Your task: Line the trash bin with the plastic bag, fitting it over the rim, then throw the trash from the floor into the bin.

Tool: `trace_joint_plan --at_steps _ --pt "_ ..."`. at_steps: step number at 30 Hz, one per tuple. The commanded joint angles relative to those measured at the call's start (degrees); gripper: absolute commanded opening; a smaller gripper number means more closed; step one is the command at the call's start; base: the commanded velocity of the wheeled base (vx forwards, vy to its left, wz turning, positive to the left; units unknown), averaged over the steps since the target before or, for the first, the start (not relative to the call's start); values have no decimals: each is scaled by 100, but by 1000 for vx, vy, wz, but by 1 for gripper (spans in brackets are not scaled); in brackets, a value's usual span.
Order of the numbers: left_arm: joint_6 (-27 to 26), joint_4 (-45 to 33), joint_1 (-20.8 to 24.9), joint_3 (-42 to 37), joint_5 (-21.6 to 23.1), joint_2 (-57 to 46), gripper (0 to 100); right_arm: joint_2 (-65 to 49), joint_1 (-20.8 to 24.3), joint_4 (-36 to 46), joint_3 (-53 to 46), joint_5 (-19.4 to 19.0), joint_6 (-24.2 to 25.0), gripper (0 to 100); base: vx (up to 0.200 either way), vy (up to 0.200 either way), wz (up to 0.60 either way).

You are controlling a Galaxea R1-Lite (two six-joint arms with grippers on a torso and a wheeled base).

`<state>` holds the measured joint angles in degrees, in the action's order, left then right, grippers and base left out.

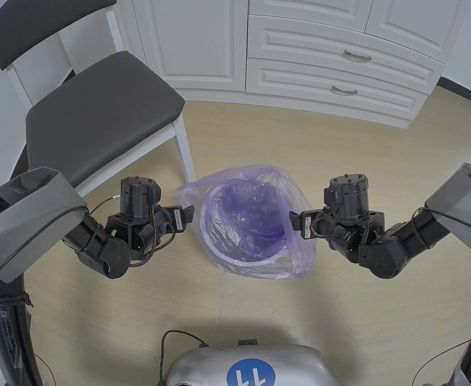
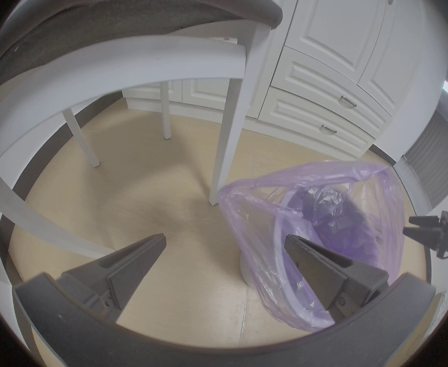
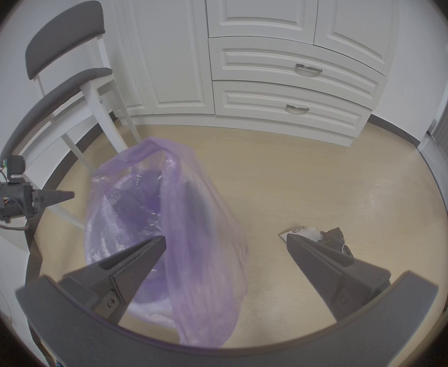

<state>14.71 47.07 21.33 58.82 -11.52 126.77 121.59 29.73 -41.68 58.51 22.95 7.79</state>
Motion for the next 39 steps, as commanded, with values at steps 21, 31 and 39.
trace_joint_plan --at_steps 21,31,39 --pt "-1841 -2571 -411 2512 1398 498 100 146 -143 81 143 -54 197 100 0 0 0" --pt "-1823 -1815 -604 2116 1310 849 100 682 -266 11 389 -54 205 100 0 0 0" --pt "-1463 -1385 -595 2186 976 1060 100 1051 -662 -60 1030 16 451 100 0 0 0"
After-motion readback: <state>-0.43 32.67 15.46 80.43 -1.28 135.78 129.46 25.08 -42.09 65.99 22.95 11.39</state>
